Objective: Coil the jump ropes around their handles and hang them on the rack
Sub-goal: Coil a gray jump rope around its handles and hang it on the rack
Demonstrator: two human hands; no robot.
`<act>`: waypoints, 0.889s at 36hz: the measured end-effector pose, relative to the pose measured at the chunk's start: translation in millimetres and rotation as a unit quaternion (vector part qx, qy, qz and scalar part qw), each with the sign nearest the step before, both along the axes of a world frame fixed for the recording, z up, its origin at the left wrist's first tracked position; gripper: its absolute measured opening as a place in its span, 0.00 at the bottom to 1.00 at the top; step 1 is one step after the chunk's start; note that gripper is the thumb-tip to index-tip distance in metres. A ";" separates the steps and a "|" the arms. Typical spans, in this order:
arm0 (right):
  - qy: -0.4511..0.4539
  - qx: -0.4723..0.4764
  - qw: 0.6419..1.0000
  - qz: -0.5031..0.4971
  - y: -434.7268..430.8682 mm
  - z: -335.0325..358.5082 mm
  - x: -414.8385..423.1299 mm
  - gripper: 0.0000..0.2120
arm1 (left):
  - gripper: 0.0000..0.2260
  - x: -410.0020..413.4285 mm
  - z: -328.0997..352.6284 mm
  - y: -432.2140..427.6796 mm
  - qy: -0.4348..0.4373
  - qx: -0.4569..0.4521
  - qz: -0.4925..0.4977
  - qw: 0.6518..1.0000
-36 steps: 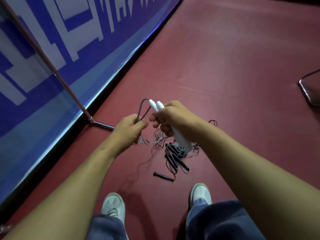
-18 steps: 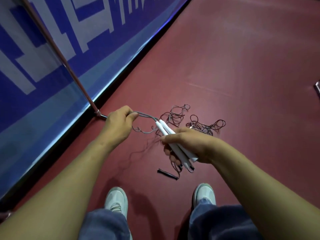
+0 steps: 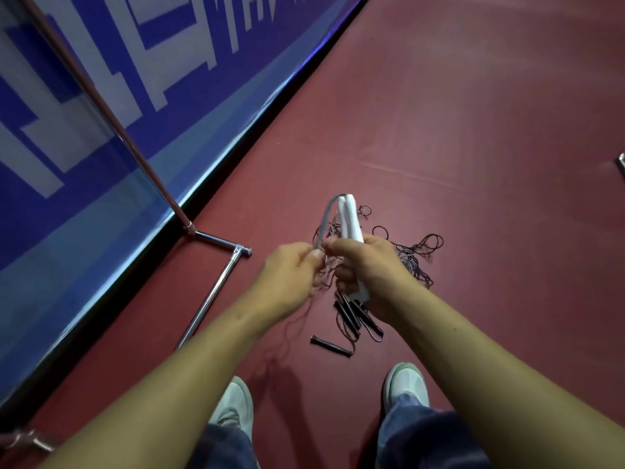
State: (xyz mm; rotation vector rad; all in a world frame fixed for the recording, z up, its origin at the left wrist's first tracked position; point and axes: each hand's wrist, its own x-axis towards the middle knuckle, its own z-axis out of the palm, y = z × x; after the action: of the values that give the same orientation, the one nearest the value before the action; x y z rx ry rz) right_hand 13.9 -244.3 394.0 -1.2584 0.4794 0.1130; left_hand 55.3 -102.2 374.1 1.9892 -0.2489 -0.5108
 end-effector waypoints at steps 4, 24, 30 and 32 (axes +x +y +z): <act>-0.031 0.025 0.998 -0.045 -2.6 2.0 5.2 0.13 | 0.19 -6.3 3.7 -6.2 0.003 -0.021 -0.036 0.999; -0.030 0.037 0.999 0.005 -10.9 21.9 10.5 0.06 | 0.20 -39.0 14.5 -5.0 0.083 0.060 -0.173 0.980; 0.001 0.000 1.000 -0.017 -15.7 23.4 11.7 0.09 | 0.18 -44.3 22.8 -3.9 0.011 0.131 -0.210 0.969; 0.026 0.009 1.000 -0.015 -17.3 24.6 10.0 0.07 | 0.20 -49.9 26.3 -5.3 -0.003 0.136 -0.220 0.966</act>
State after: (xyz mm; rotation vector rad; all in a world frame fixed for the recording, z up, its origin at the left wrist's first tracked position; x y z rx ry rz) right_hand 23.9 -261.7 418.6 -1.2321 0.5408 0.1246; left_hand 5.4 -107.5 400.4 2.2079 -0.6623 -0.8590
